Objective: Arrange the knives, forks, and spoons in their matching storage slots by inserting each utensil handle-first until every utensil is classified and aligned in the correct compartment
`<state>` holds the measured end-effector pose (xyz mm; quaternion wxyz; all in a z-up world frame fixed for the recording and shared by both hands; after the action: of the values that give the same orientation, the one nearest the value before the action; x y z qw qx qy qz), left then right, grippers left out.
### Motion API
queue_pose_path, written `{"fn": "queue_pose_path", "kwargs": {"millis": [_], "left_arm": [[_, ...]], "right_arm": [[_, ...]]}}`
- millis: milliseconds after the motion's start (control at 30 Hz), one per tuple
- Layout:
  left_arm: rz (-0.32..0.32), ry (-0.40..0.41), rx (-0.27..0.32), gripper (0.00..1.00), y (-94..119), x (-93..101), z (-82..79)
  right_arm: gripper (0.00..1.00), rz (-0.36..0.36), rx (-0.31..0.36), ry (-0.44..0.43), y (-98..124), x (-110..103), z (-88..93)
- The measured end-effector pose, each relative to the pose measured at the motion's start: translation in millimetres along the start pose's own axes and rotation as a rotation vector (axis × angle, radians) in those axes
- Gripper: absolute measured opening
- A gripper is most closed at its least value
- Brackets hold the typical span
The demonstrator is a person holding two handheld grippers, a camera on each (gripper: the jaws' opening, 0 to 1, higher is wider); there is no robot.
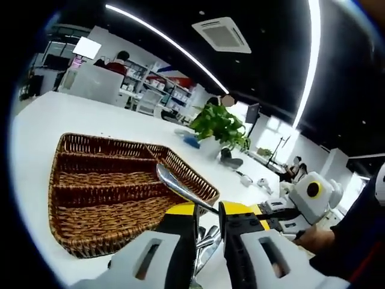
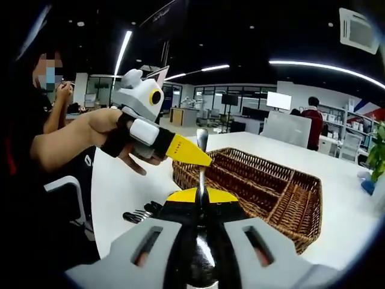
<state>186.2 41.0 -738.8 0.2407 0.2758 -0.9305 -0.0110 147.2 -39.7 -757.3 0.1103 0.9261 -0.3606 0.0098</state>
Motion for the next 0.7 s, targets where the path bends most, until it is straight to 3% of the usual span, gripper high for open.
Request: {"fn": "queue_pose_path", "kwargs": {"millis": [333, 700], "left_arm": [[0.103, 0.065, 0.053, 0.02, -0.6, 16.3, -10.6], [0.091, 0.064, 0.06, 0.01, -2.4, 17.2, -11.2]], "right_arm": [[0.01, 0.006, -0.006, 0.011, -2.3, 1.2, 0.4], [0.02, 0.007, -0.009, -0.009, -7.4, 3.4, 2.9]]}}
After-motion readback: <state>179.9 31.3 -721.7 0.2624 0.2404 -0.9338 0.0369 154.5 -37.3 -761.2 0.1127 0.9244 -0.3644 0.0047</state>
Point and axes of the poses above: the point that each gripper's makers call its tool centre point, and the gripper's own axes: y roughly backward along the fingers, x roughly to its right, z roughly out of its underside, the point moved 4 cm from there along y, roughly backward along the fingers, and after that the axes turned 3 degrees about -y, right-handed, at the moved point
